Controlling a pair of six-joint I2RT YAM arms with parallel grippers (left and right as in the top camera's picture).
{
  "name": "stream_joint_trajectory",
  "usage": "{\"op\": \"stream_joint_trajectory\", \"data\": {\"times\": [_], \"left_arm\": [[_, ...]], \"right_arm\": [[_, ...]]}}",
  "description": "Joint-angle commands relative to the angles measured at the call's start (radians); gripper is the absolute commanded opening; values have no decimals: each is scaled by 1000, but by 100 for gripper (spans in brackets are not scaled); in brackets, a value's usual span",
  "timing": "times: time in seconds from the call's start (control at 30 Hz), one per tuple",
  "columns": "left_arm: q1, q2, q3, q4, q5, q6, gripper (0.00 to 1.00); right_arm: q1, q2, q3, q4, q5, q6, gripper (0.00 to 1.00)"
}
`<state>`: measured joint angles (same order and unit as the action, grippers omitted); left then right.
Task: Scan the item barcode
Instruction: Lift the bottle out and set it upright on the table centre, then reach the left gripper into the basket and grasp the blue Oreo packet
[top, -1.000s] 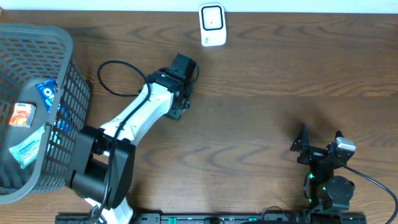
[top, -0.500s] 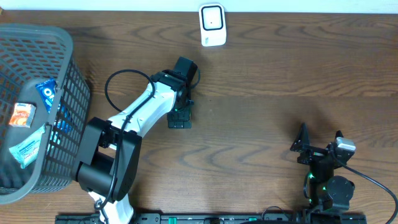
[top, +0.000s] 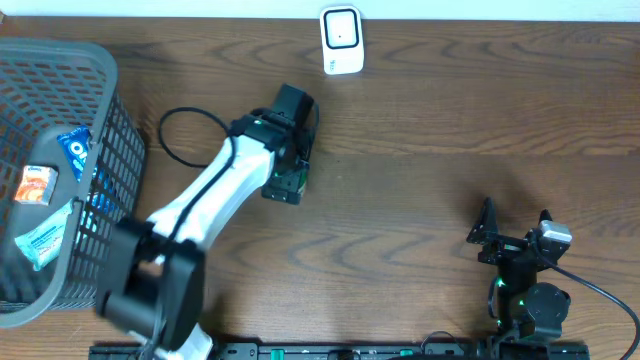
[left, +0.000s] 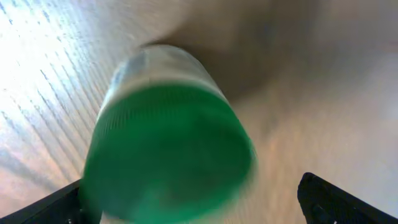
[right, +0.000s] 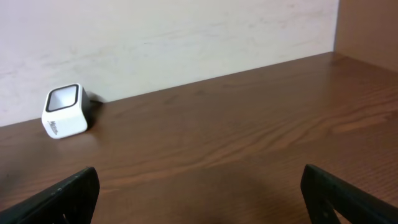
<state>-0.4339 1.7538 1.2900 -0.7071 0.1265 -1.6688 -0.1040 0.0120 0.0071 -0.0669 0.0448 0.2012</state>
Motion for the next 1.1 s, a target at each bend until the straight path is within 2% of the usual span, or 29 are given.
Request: {"op": "stream_joint_trajectory", "data": {"times": [0.0, 0.03, 0.13, 0.17, 0.2, 0.27, 0.3, 0.33, 0.4, 0.5, 0.7, 0.9, 1.07], "left_arm": [[-2, -134, 35, -13, -29, 204, 98], [-2, -164, 35, -13, -52, 268, 98], [-2, -251, 35, 2, -105, 628, 98], [-2, -278, 35, 2, -114, 776, 98], [-2, -308, 35, 0, -112, 988, 98], [-2, -345, 35, -12, -113, 1279, 98], [3, -365, 35, -23, -113, 1384, 98], [11, -387, 36, -32, -113, 1439, 98], [48, -444, 48, -47, -145, 1489, 98], [140, -521, 100, -61, -192, 1489, 98], [458, -599, 232, -130, -190, 1488, 98], [766, -540, 237, -175, -187, 1469, 98], [885, -399, 237, -178, -187, 1469, 98]], "right_arm": [[6, -5, -2, -3, 9, 7, 99], [6, -5, -2, -3, 9, 7, 99], [6, -5, -2, -3, 9, 7, 99], [6, -5, -2, -3, 9, 7, 99], [6, -5, -2, -3, 9, 7, 99], [6, -5, -2, -3, 9, 7, 99], [6, -5, -2, -3, 9, 7, 99], [6, -5, -2, -3, 9, 7, 99], [6, -5, -2, -3, 9, 7, 99], [6, -5, -2, -3, 9, 7, 99], [6, -5, -2, -3, 9, 7, 99], [6, -5, -2, -3, 9, 7, 99], [6, -5, -2, -3, 9, 7, 99]]}}
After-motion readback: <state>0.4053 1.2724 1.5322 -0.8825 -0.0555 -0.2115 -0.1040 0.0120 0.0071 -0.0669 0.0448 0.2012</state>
